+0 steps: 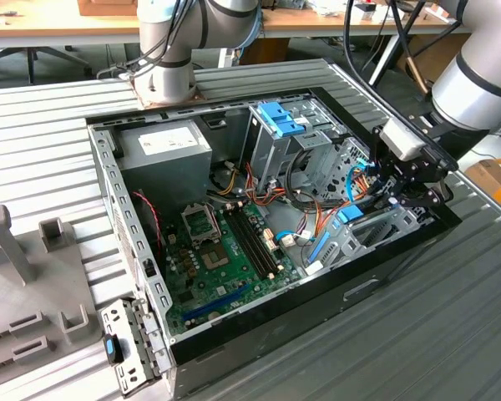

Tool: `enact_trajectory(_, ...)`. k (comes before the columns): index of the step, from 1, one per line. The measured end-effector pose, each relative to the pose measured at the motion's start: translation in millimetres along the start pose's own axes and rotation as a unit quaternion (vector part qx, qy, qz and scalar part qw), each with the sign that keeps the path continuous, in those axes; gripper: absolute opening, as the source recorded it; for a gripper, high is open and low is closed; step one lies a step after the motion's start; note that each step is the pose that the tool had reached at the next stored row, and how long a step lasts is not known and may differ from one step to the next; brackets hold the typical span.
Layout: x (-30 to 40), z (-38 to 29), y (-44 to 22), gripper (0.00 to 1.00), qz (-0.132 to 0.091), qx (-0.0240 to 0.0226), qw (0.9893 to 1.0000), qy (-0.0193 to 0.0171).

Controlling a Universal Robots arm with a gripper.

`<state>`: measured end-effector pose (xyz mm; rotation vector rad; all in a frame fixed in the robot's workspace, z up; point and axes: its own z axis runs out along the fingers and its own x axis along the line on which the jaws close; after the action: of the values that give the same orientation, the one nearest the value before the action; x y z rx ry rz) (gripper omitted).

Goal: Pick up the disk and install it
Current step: 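Insert the disk into the insertion slot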

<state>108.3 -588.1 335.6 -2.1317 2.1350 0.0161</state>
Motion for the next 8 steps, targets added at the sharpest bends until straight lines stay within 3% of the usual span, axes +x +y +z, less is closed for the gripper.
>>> enact_trajectory(2,-0.3,-3.1,-0.3,0.31,0.000,0.0000,1.0000,-0.0001)
enact_trajectory(8,-2.4,-23.5,-2.0,0.31,0.000,0.0005,1.0000,-0.0001)
